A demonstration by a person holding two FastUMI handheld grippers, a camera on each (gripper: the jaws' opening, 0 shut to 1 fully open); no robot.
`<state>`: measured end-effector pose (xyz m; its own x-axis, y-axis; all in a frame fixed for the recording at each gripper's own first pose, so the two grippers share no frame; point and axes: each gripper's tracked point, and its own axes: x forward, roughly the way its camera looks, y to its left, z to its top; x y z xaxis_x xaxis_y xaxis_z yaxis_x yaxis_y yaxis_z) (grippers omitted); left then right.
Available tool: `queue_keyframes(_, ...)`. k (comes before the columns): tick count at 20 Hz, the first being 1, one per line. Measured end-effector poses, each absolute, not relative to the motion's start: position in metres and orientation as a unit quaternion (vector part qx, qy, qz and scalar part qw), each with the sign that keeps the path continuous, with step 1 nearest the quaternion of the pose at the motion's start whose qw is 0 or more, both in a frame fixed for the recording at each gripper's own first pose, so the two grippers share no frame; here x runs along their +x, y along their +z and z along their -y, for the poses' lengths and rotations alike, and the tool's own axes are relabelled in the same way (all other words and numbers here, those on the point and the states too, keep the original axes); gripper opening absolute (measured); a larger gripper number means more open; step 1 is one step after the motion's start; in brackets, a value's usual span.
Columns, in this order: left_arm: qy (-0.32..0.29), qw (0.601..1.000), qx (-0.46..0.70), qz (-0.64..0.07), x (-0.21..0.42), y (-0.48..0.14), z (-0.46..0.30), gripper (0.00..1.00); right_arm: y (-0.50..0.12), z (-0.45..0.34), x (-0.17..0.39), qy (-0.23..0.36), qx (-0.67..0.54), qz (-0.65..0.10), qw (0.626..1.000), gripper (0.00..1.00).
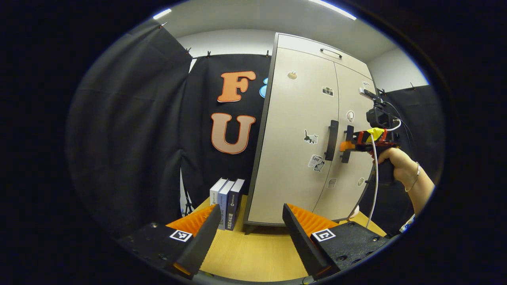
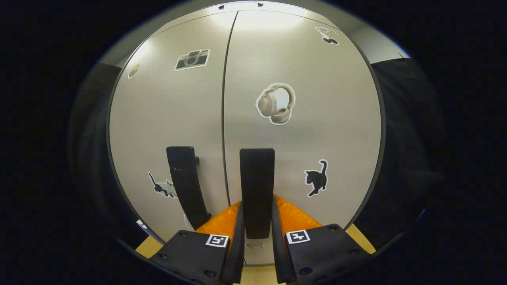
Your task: Open the right door of the double-door shoe cabinet with the right hand, and open the left door with the left hand.
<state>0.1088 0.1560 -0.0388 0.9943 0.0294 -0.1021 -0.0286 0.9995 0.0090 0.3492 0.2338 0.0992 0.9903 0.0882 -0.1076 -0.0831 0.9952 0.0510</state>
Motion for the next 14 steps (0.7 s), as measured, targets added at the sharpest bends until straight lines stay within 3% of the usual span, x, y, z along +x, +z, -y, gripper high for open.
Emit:
queue_keyframes(4,0.016,0.999,-0.001,-0.051,0.099,-0.039,-0.157,0.95,0.096,-0.233,0.348,0.047,0.031,-0.053,0.997,0.35)
queue_keyframes(7,0.021,0.998,-0.003,-0.055,0.088,-0.042,-0.161,0.95,0.096,-0.233,0.342,0.052,0.035,-0.058,0.996,0.22)
queue_keyframes(10,0.028,0.998,-0.005,-0.056,0.078,-0.041,-0.163,0.95,0.093,-0.232,0.336,0.069,0.038,-0.062,0.995,0.22)
queue_keyframes(11,0.032,0.998,-0.006,-0.054,0.074,-0.041,-0.164,0.95,0.094,-0.230,0.331,0.076,0.040,-0.064,0.994,0.14)
queue_keyframes(14,0.033,0.998,-0.012,-0.051,0.065,-0.038,-0.161,0.95,0.095,-0.228,0.323,0.092,0.044,-0.066,0.993,0.14)
